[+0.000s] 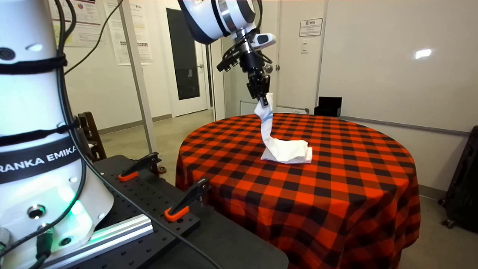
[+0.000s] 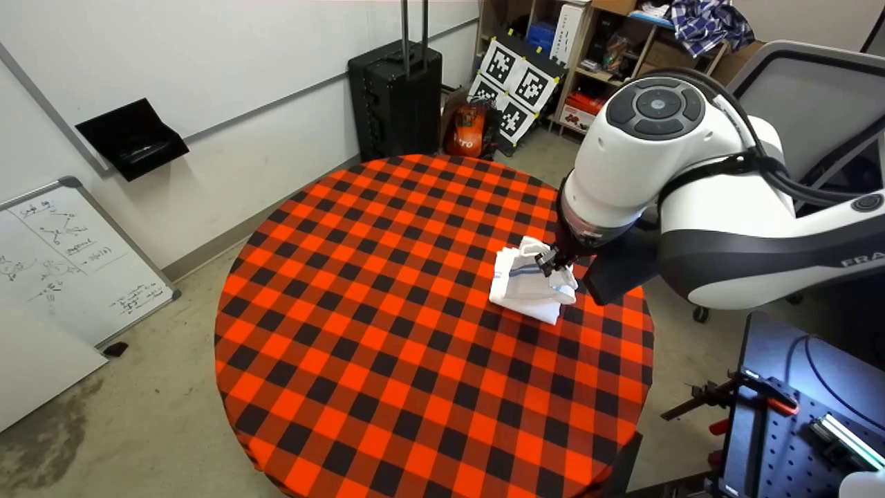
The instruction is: Fold the towel three times over
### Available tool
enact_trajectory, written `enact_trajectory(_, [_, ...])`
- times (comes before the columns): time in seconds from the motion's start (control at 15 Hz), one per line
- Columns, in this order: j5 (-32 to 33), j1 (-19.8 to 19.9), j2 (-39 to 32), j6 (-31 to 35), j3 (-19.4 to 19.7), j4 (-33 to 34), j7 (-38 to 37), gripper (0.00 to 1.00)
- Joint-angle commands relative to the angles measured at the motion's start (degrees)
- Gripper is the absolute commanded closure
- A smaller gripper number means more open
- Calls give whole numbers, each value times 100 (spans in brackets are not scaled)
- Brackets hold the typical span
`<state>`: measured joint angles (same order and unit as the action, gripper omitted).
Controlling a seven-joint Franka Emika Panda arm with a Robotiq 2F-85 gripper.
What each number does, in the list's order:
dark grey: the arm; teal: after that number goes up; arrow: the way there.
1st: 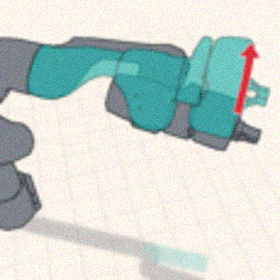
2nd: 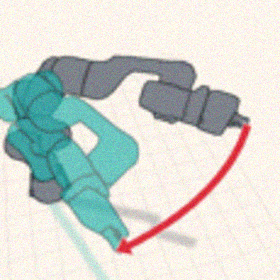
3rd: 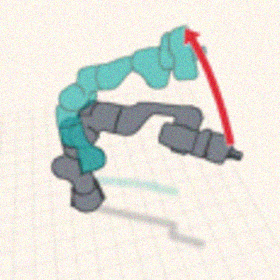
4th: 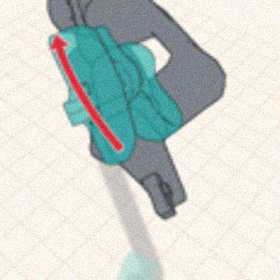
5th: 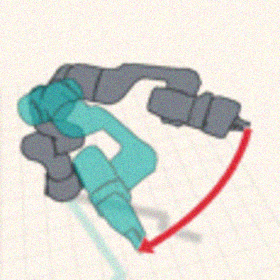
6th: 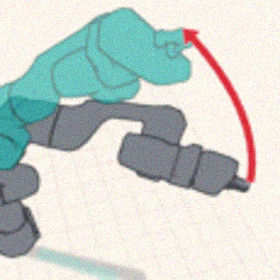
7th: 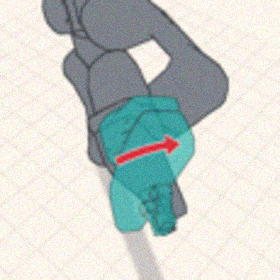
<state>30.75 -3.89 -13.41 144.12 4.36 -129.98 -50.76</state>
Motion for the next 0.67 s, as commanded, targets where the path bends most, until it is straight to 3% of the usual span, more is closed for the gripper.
enact_trajectory(0.0, [-169,-10,-298,-311,135,249,205,98])
enact_trajectory(0.4, [-2546,401,-886,-1057,-300,561,2442,98])
enact_trajectory(0.47, [-2732,398,-974,-1241,-275,677,2628,98])
enact_trajectory(0.6, [-2516,199,-1122,-1308,-5,866,2334,98])
